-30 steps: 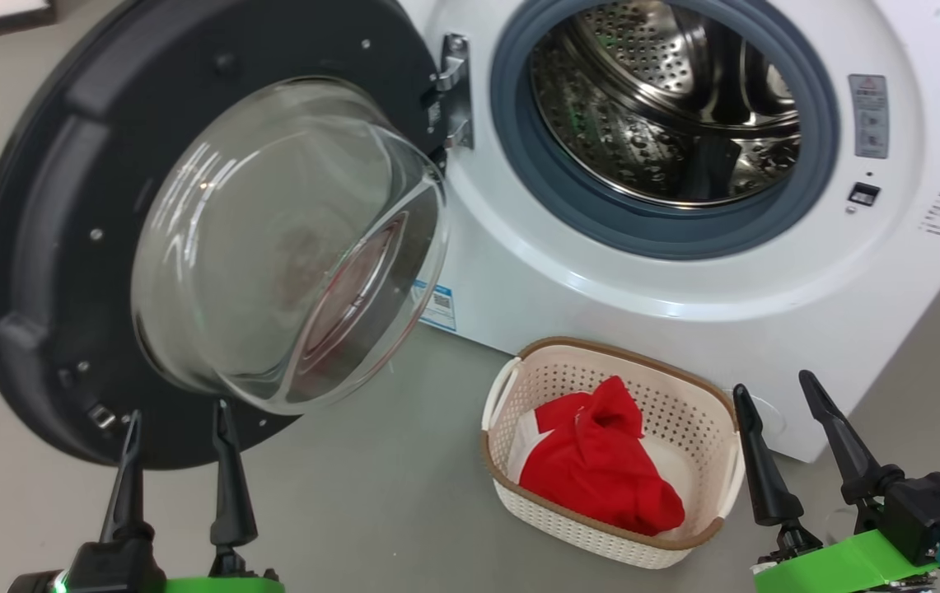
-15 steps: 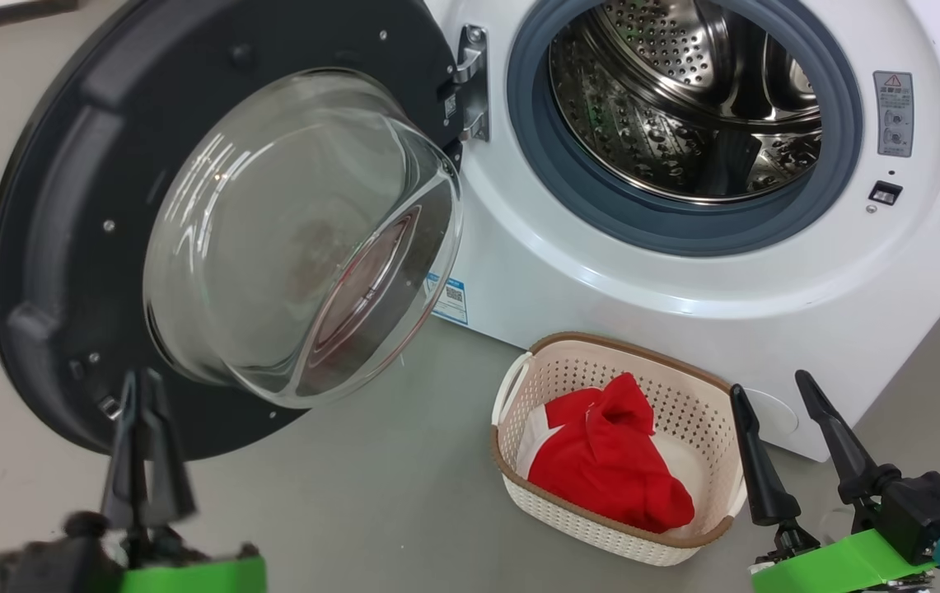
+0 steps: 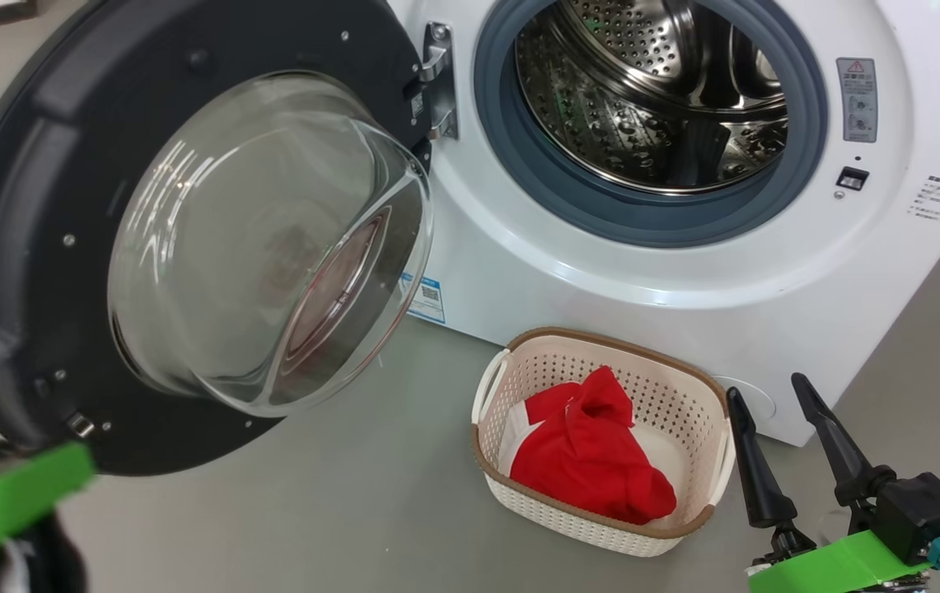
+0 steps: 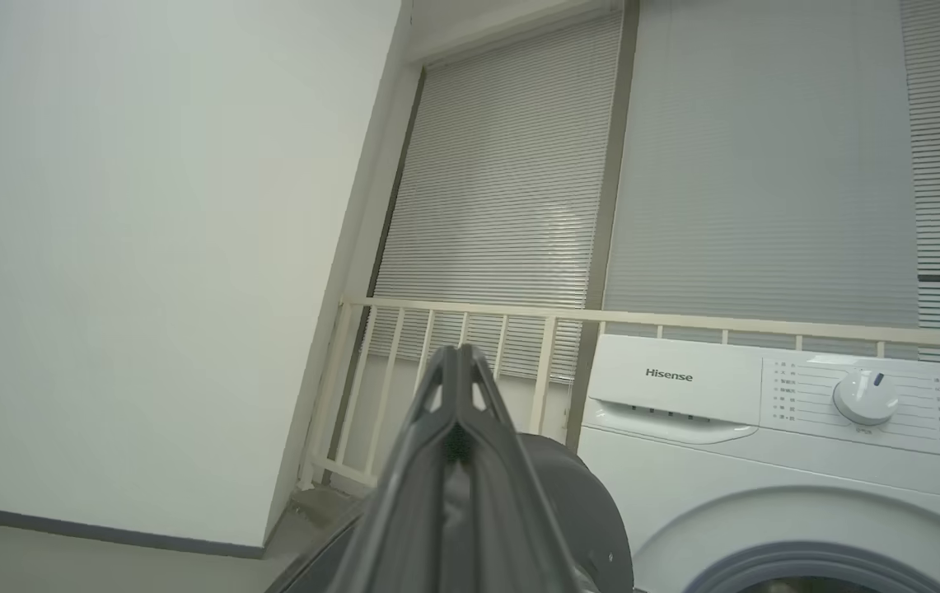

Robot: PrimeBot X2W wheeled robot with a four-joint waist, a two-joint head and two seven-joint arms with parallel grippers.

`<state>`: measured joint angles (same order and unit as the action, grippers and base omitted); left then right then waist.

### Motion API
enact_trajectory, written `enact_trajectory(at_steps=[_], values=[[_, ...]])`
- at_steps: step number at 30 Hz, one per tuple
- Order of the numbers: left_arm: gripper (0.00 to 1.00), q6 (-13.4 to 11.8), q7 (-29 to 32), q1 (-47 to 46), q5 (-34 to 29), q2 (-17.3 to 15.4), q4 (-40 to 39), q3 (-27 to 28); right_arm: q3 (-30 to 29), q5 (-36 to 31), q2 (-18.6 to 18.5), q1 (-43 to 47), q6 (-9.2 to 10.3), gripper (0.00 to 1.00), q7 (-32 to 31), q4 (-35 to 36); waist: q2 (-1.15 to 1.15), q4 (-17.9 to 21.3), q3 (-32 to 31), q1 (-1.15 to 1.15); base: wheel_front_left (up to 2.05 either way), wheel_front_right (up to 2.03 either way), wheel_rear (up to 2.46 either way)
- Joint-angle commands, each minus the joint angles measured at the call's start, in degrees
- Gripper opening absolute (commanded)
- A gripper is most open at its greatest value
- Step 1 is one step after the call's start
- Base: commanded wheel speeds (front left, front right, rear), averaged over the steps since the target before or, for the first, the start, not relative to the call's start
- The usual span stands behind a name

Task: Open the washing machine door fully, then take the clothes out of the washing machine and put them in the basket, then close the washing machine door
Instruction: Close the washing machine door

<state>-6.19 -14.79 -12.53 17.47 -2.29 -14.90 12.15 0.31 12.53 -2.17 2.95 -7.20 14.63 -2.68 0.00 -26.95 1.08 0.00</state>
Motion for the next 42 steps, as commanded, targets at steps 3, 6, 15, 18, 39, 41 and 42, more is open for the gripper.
enact_trajectory(at_steps=[3, 6, 15, 18, 39, 41, 42], values=[[0.00, 2.66, -0.21, -5.06, 5.31, -0.79, 2.68, 6.77, 1.33, -0.13, -0.71, -2.04, -0.29, 1.00, 0.37, 1.04, 0.00, 0.72, -0.45, 0.00, 0.00, 0.00, 0.00], [0.00, 4.43, -0.16, -8.11, 11.26, -0.90, 8.35, 9.93, 1.28, -0.18, -0.71, -1.64, -0.29, 1.00, 0.37, 0.84, 0.00, 1.07, -0.99, 0.00, 0.00, 0.00, 0.00], [0.00, 6.69, 7.55, -18.79, 21.35, -9.26, 25.44, 15.71, 1.75, -0.56, -0.71, -1.03, -0.29, 1.00, 0.37, 0.70, 0.00, 2.27, -2.06, 0.00, 0.00, 0.00, 0.00], [0.00, 6.77, 11.83, -22.61, 25.99, -11.07, 31.34, 17.50, 1.84, -0.61, -0.71, -0.77, -0.29, 1.00, 0.37, 0.59, 0.00, 2.83, -2.36, 0.00, 0.00, 0.00, 0.00], [0.00, 1.67, 37.28, -33.81, 33.73, -20.81, 61.57, 16.34, 2.45, -1.53, -0.71, 0.30, -0.29, 1.00, 0.37, 0.59, 0.00, 5.54, -2.49, 0.00, 0.00, 0.00, 0.00], [0.00, 2.03, 39.14, -33.71, 33.01, -21.41, 62.02, 14.97, 2.39, -1.60, -0.71, 0.35, -0.29, 1.00, 0.37, 0.66, 0.00, 5.62, -2.35, 0.00, 0.00, 0.00, 0.00], [0.00, 2.07, 39.79, -33.81, 33.22, -21.47, 62.21, 14.92, 2.38, -1.62, -0.71, 0.38, -0.29, 1.00, 0.37, 0.68, 0.00, 5.63, -2.28, 0.00, 0.00, 0.00, 0.00]])
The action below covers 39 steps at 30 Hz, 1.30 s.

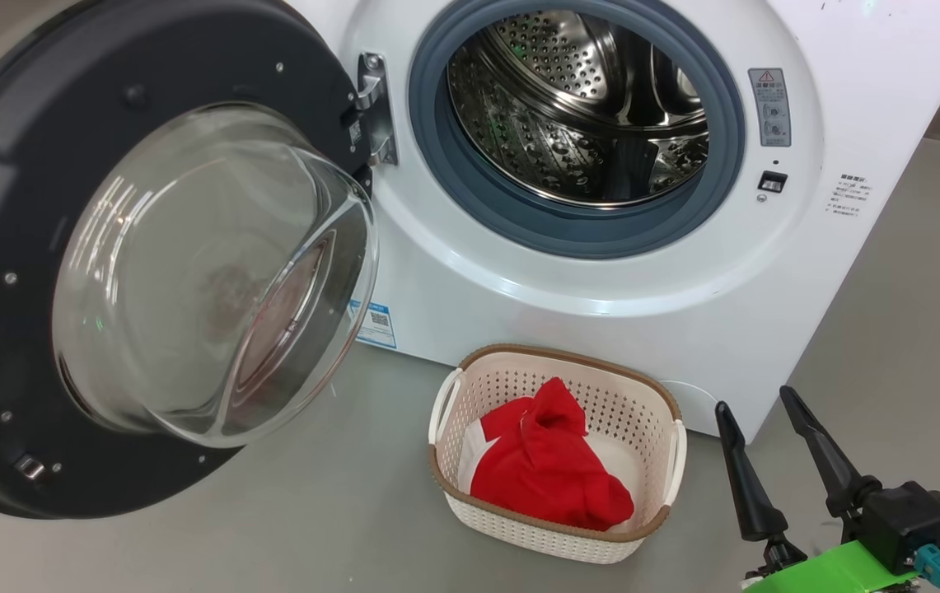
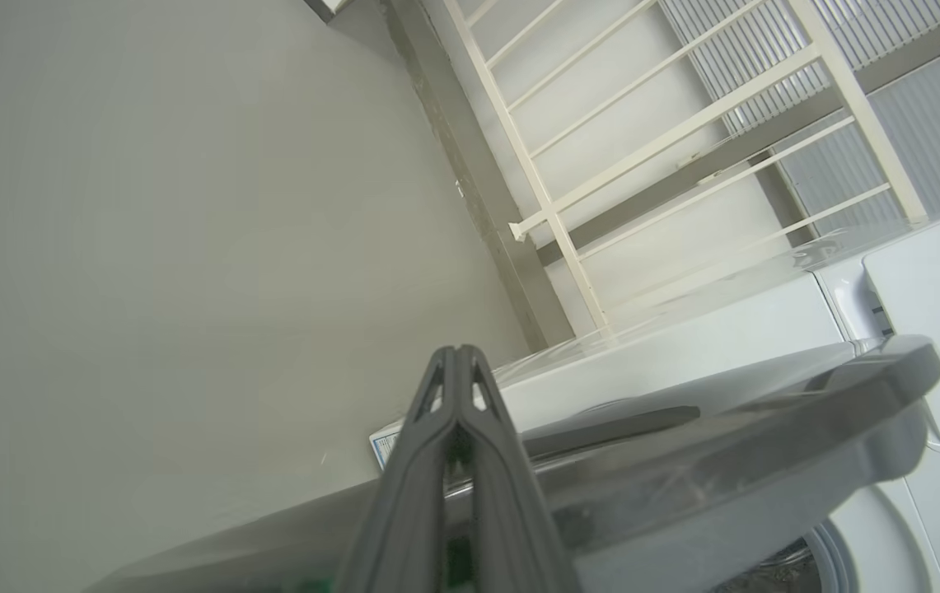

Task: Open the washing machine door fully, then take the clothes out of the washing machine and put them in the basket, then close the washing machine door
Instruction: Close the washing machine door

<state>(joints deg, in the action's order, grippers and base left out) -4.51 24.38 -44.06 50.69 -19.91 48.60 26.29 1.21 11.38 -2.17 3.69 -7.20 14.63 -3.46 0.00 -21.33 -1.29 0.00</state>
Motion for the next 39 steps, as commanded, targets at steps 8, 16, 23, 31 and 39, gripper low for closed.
enact_trajectory(at_steps=[8, 16, 23, 31, 39], values=[[0.00, 1.75, 6.85, -2.08, 1.72, -4.14, -1.19, -0.05, 1.89, -0.46, -0.71, -0.36, -0.29, 1.00, 0.37, 1.42, 0.00, 0.21, 0.36, 0.00, 0.00, 0.00, 0.00], [0.00, 2.82, 13.72, -0.05, 4.16, -3.73, -3.49, -0.29, 1.47, -0.68, -0.71, -0.30, -0.29, 1.00, 0.37, 1.62, 0.00, -0.02, 0.67, 0.00, 0.00, 0.00, 0.00], [0.00, 3.97, 17.06, 3.47, 5.76, -1.74, -8.61, -0.61, 0.84, -0.45, -0.71, 0.01, -0.29, 1.00, 0.37, 1.99, 0.00, -1.00, 0.86, 0.00, 0.00, 0.00, 0.00], [0.00, 3.86, 21.65, 6.62, 10.99, 2.80, -16.32, 1.04, 0.61, -0.50, -0.71, 0.14, -0.29, 1.00, 0.37, 2.16, 0.00, -2.50, 1.03, 0.00, 0.00, 0.00, 0.00], [0.00, 2.37, 26.99, 10.45, 15.26, 7.31, -25.24, 1.29, 1.15, -0.42, -0.71, -0.39, -0.29, 1.00, 0.37, 2.15, 0.00, -3.23, 1.12, 0.00, 0.00, 0.00, 0.00]])
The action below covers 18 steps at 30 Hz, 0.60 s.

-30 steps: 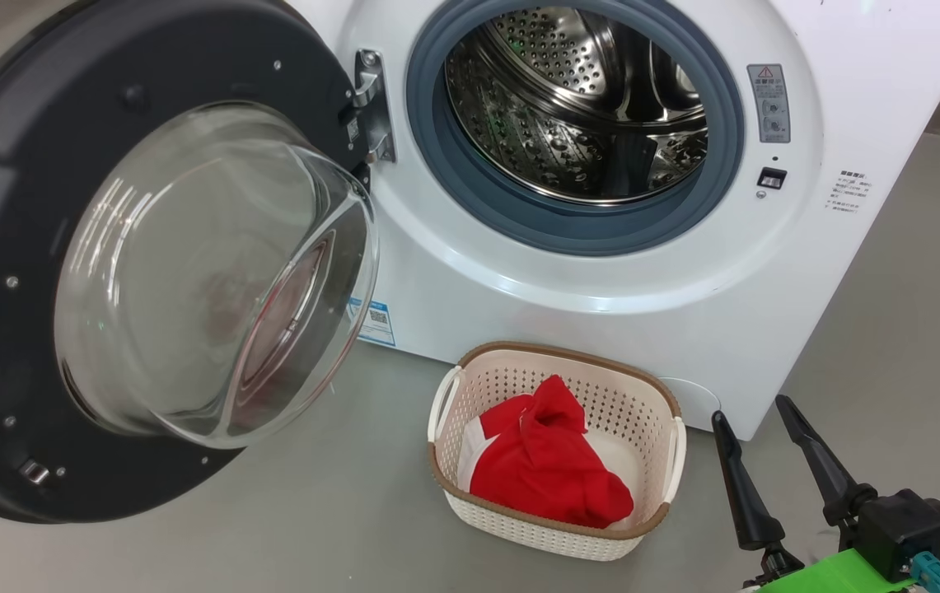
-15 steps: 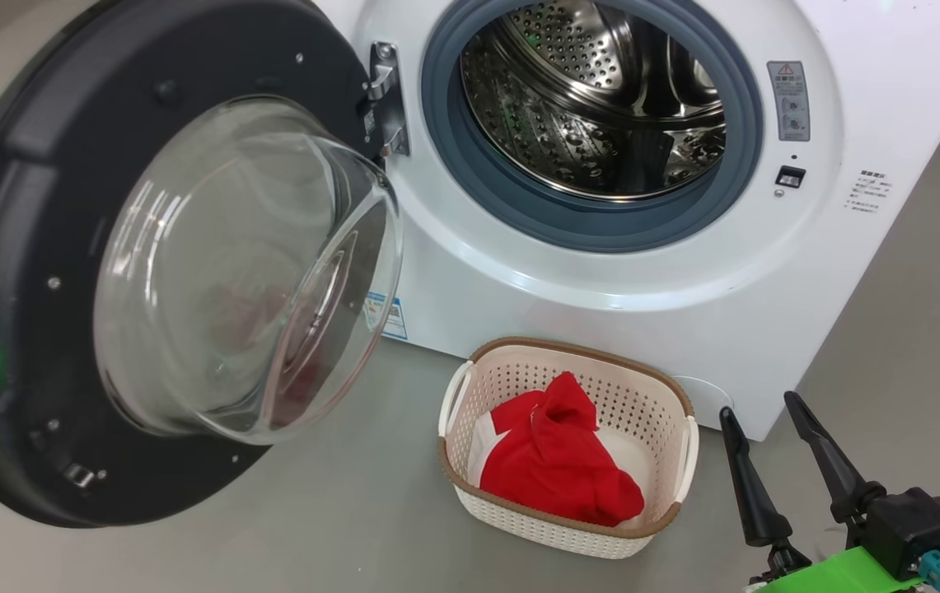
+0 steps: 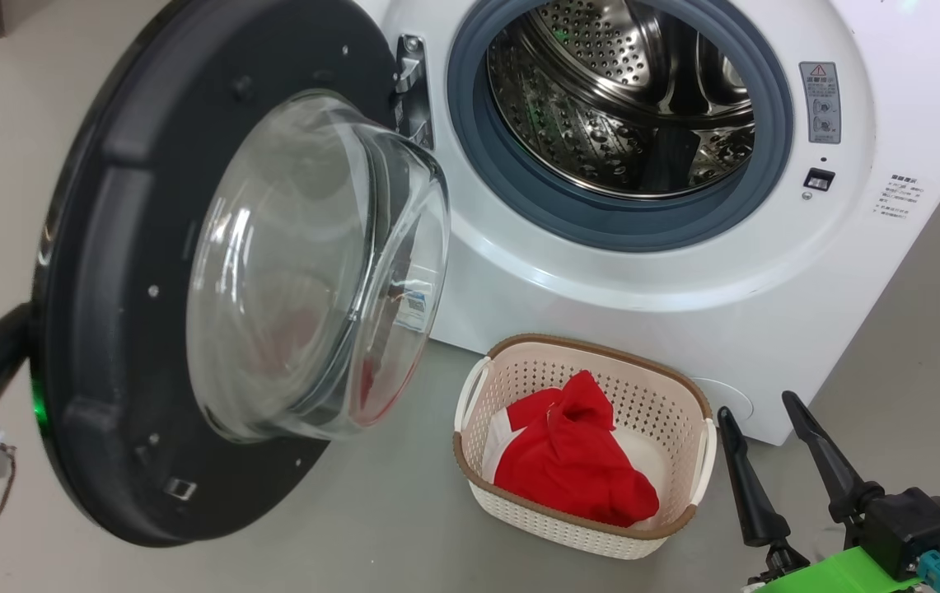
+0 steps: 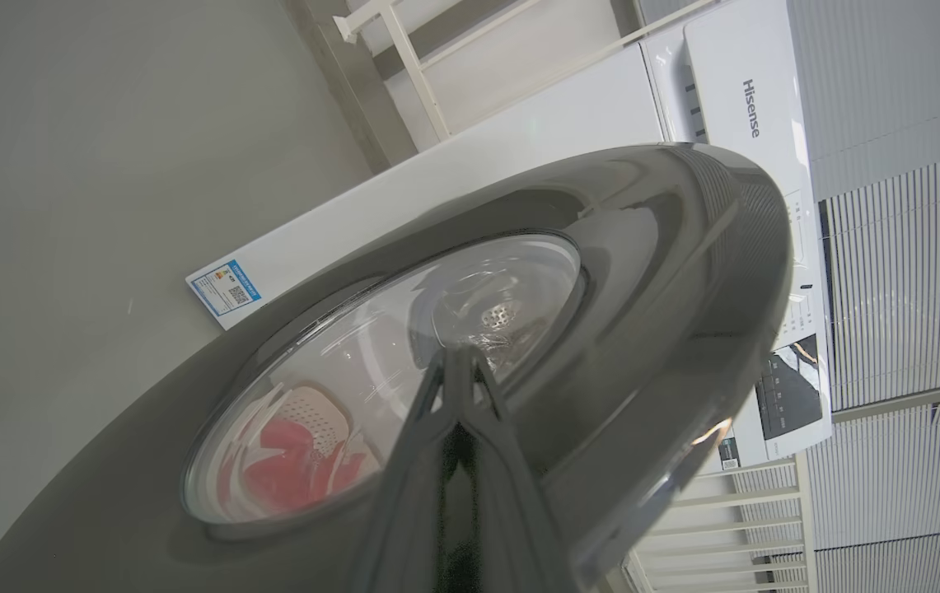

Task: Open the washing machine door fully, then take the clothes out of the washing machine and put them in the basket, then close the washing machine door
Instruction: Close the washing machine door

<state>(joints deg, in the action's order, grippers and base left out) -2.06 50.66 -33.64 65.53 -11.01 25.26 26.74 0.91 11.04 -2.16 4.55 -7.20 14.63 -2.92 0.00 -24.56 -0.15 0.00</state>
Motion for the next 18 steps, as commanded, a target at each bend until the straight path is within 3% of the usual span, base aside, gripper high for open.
enact_trajectory(at_steps=[1, 18], values=[[0.00, -0.30, 1.21, 0.51, 0.92, -1.00, -3.07, 0.88, 1.52, -0.04, -0.72, -1.26, -0.29, 1.00, 0.37, 1.58, 0.00, 0.00, -0.03, 0.00, 0.00, 0.00, 0.00], [0.00, -3.11, 6.43, 9.46, 4.95, 6.79, -20.52, -3.40, 2.20, -0.14, -0.72, -1.52, -0.29, 1.00, 0.37, 1.19, 0.00, 2.53, -0.12, 0.00, 0.00, 0.00, 0.00]])
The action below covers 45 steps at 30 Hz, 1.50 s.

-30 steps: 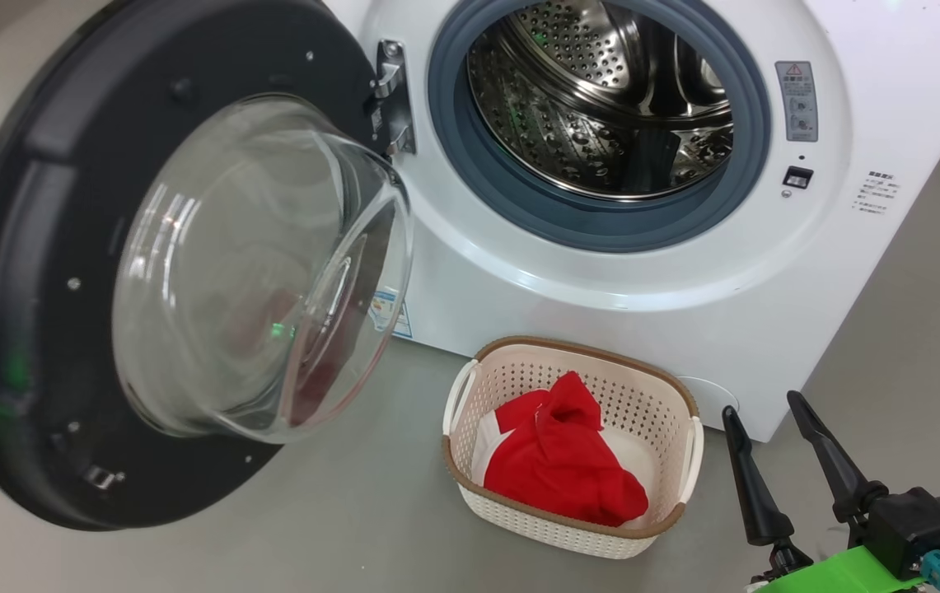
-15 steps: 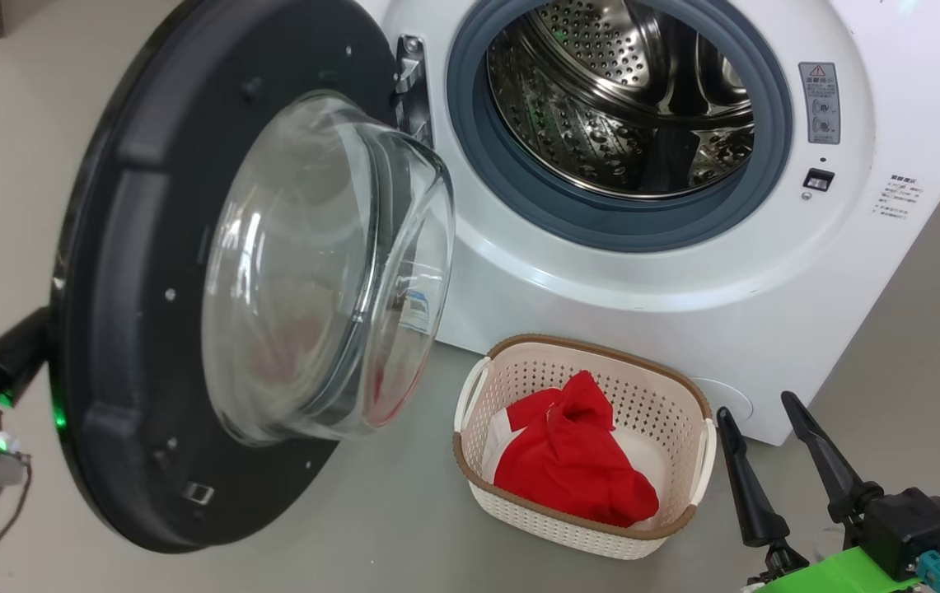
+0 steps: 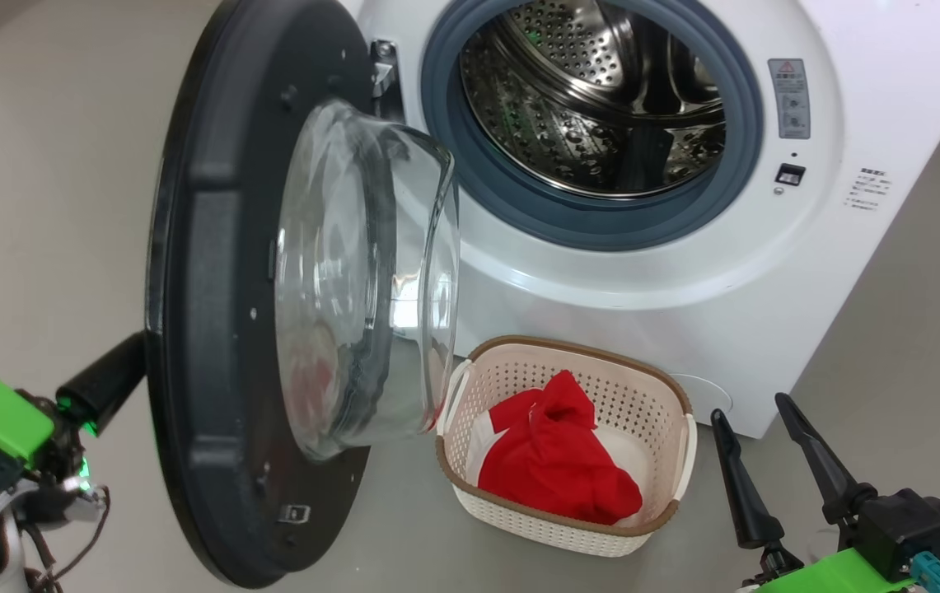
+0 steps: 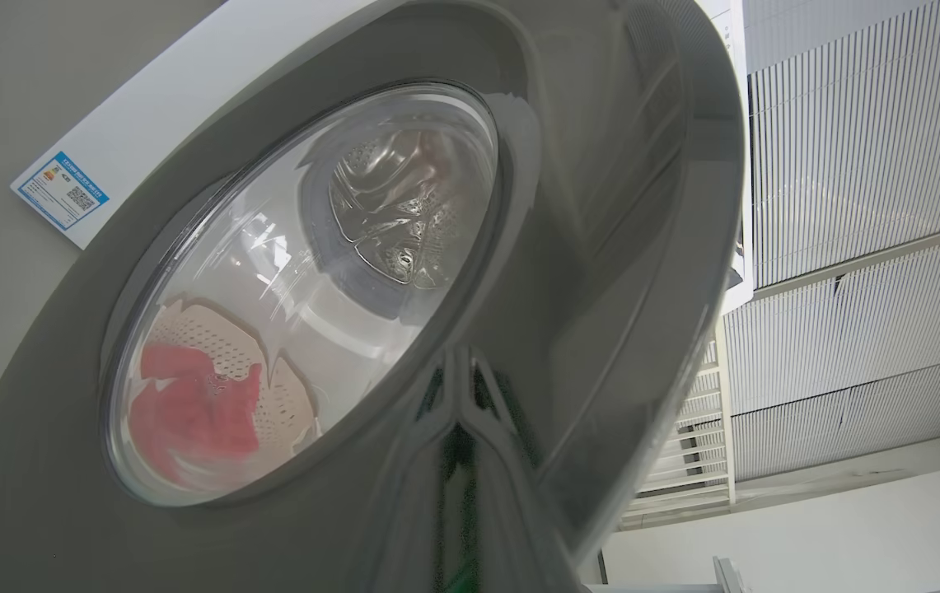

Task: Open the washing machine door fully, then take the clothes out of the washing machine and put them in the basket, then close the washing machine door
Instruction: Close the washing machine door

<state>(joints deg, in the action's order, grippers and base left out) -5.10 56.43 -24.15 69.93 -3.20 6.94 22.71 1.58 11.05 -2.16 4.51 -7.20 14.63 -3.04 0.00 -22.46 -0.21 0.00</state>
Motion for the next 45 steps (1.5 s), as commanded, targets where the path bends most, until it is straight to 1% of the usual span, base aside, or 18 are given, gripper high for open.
enact_trajectory(at_steps=[1, 7, 13, 22, 31, 36, 45], values=[[0.00, -0.01, 0.42, 0.42, 0.81, -0.82, -3.05, 0.50, 1.67, -0.21, -0.72, -1.51, -0.29, 1.00, 0.37, 1.23, 0.00, 0.81, -0.11, 0.00, 0.00, 0.00, 0.00], [0.00, 0.25, -2.80, 2.95, 2.78, 0.07, -7.05, -0.89, 2.20, -0.31, -0.72, -1.61, -0.29, 1.00, 0.37, 0.91, 0.00, 3.09, -0.40, 0.00, 0.00, 0.00, 0.00], [0.00, -0.39, -4.94, 5.42, 5.93, 0.29, -9.87, -4.64, 2.30, -0.64, -0.72, -1.49, -0.29, 1.00, 0.37, 0.81, 0.00, 4.79, -0.33, 0.00, 0.00, 0.00, 0.00], [0.00, -1.39, -10.79, 7.42, 8.71, 0.31, -12.06, -10.04, 1.86, -0.41, -0.72, -1.68, -0.29, 1.00, 0.37, 0.49, 0.00, 6.80, 0.38, 0.00, 0.00, 0.00, 0.00], [0.00, -0.61, -17.47, 7.71, 9.20, 0.32, -13.79, -14.62, 1.57, 0.01, -0.72, -2.59, -0.29, 1.00, 0.37, 0.70, 0.00, 9.03, 2.04, 0.00, 0.00, 0.00, 0.00], [0.00, -0.34, -19.11, 7.50, 10.00, 0.32, -14.03, -16.91, 1.39, 0.18, -0.72, -2.98, -0.29, 1.00, 0.37, 0.78, 0.00, 10.13, 2.79, 0.00, 0.00, 0.00, 0.00], [0.00, 0.38, -24.04, 6.02, 11.80, 0.32, -13.86, -20.06, 1.47, 0.42, -0.72, -4.16, -0.29, 1.00, 0.37, 1.06, 0.00, 12.68, 4.68, 0.00, 0.00, 0.00, 0.00]])
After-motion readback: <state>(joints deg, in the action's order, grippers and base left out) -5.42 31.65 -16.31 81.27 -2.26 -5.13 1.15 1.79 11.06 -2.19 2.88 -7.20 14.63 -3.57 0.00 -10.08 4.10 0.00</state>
